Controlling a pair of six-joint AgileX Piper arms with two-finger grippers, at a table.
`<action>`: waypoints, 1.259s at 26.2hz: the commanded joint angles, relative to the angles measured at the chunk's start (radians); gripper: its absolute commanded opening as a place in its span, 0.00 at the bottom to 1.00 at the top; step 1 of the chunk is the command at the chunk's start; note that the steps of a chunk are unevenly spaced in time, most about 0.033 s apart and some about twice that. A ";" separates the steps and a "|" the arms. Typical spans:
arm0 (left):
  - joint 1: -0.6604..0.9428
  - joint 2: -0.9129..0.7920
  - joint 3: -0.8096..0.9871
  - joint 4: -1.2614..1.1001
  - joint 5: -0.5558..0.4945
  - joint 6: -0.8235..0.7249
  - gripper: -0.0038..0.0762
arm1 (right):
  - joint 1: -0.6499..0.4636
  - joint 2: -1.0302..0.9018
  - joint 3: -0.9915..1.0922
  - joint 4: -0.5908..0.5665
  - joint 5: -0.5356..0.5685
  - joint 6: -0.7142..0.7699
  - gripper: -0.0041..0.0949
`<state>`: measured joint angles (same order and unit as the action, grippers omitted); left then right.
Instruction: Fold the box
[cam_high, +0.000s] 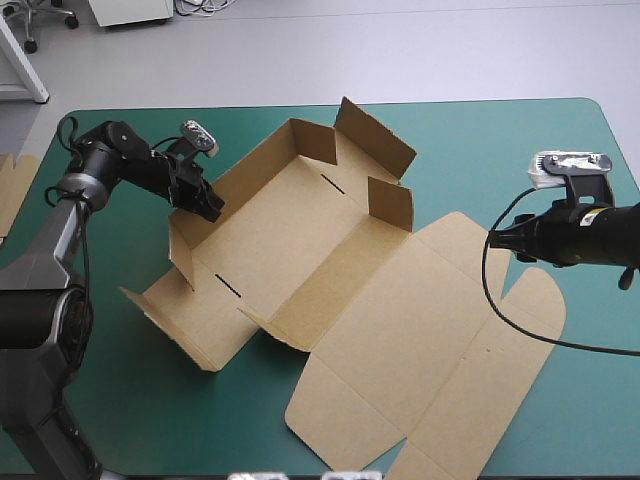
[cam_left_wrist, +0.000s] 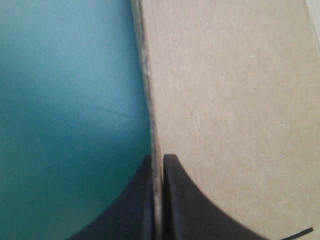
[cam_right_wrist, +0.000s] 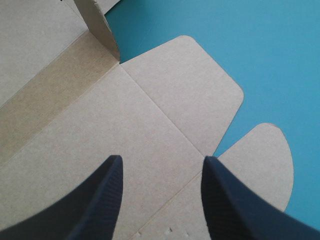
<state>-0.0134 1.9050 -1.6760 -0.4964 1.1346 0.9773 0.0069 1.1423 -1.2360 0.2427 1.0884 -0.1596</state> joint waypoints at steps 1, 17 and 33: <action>-0.035 0.005 -0.117 0.085 0.058 0.091 0.06 | -0.006 -0.016 -0.032 0.016 -0.022 -0.009 0.51; -0.143 0.044 -0.280 0.069 -0.236 0.529 0.06 | -0.006 -0.015 -0.032 0.058 -0.024 -0.009 0.51; -0.333 -0.242 -0.037 0.353 -0.434 0.267 0.03 | -0.006 0.022 -0.032 -0.085 -0.186 -0.007 0.51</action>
<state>-0.3095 1.7912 -1.7817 -0.1826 0.8524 1.3195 0.0062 1.1697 -1.2360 0.1703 0.9677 -0.1596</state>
